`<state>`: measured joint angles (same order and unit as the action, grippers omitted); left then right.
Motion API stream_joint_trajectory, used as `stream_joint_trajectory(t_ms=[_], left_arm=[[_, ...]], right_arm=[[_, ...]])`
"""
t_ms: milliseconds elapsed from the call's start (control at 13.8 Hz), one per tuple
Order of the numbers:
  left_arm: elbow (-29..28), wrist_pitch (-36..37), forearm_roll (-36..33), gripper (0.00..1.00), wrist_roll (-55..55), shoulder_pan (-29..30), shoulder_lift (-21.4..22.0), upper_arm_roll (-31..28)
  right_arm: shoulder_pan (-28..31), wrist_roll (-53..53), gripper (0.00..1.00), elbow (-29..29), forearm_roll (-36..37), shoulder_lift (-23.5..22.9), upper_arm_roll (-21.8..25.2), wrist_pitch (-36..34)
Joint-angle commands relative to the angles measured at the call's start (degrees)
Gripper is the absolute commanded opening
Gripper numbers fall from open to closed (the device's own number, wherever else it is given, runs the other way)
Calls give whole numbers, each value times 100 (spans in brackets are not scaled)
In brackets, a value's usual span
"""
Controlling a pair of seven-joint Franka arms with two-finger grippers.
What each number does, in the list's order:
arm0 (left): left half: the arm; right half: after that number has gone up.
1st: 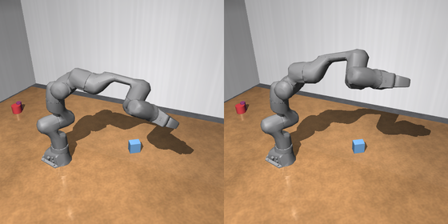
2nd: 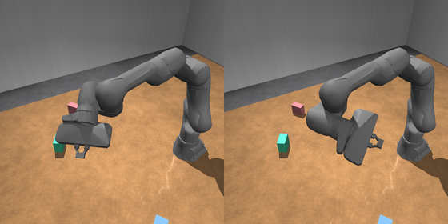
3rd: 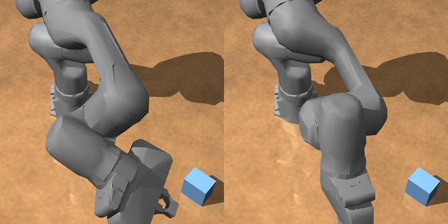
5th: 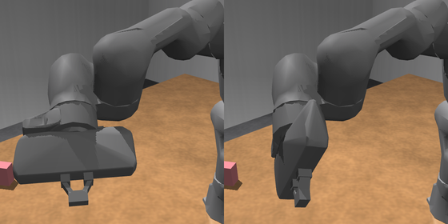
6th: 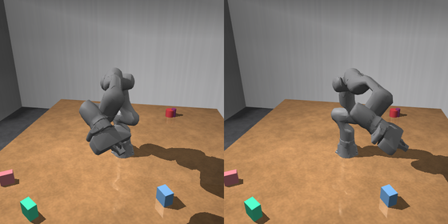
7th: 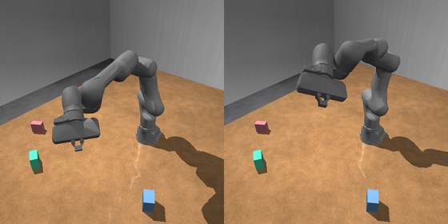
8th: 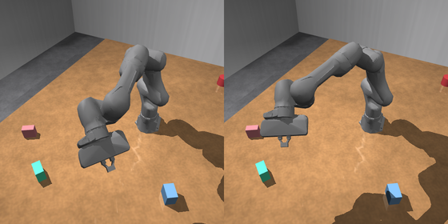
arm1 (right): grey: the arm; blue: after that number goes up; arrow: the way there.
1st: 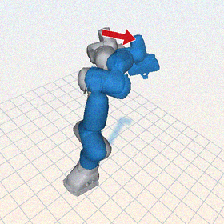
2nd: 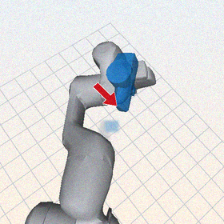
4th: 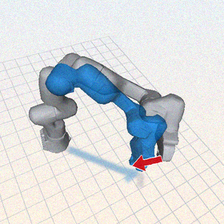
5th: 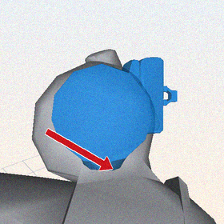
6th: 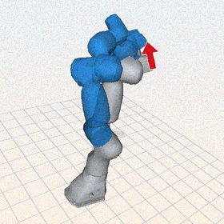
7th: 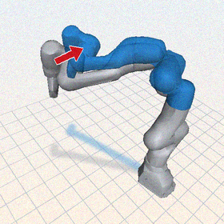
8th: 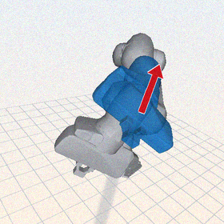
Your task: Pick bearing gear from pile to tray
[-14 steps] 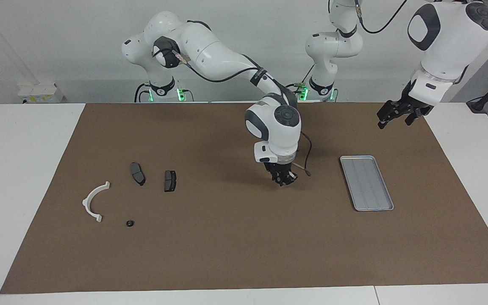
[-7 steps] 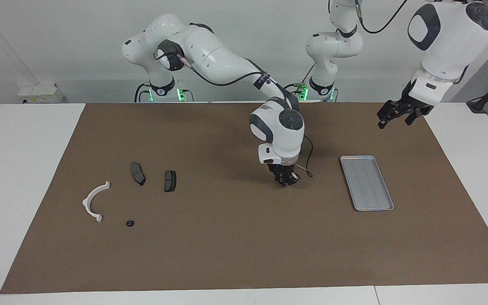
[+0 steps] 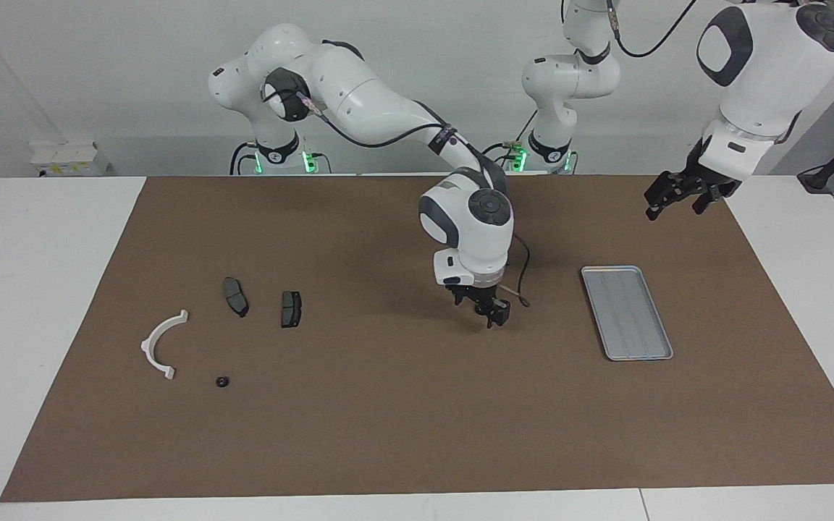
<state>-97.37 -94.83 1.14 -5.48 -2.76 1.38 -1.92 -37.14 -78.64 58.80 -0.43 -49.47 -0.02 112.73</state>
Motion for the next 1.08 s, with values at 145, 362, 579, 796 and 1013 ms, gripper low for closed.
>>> stream_joint_trajectory(t_ms=[145, 362, 579, 796, 1013], left_arm=[[-151, 62, 27, 100, 12, 74, 143, -28], [-351, -349, 27, 100, -1116, -162, 169, 24], [-634, -948, 53, 100, -2251, -917, -119, 51], [-643, -1852, 62, 100, -3431, -1673, -874, 42], [-521, -2362, 44, 100, -4125, -2296, -1673, 25]], right_arm=[[1628, 3362, 100, 17, -72, 938, -402, -1145], [2455, 5581, 100, 105, -28, 1132, -349, -1551], [3062, 6876, 100, 289, 16, 1194, -252, -1561], [3555, 7694, 100, 578, 156, 1107, -252, -1456], [3697, 7899, 100, 825, 657, 1001, -252, -1009]])
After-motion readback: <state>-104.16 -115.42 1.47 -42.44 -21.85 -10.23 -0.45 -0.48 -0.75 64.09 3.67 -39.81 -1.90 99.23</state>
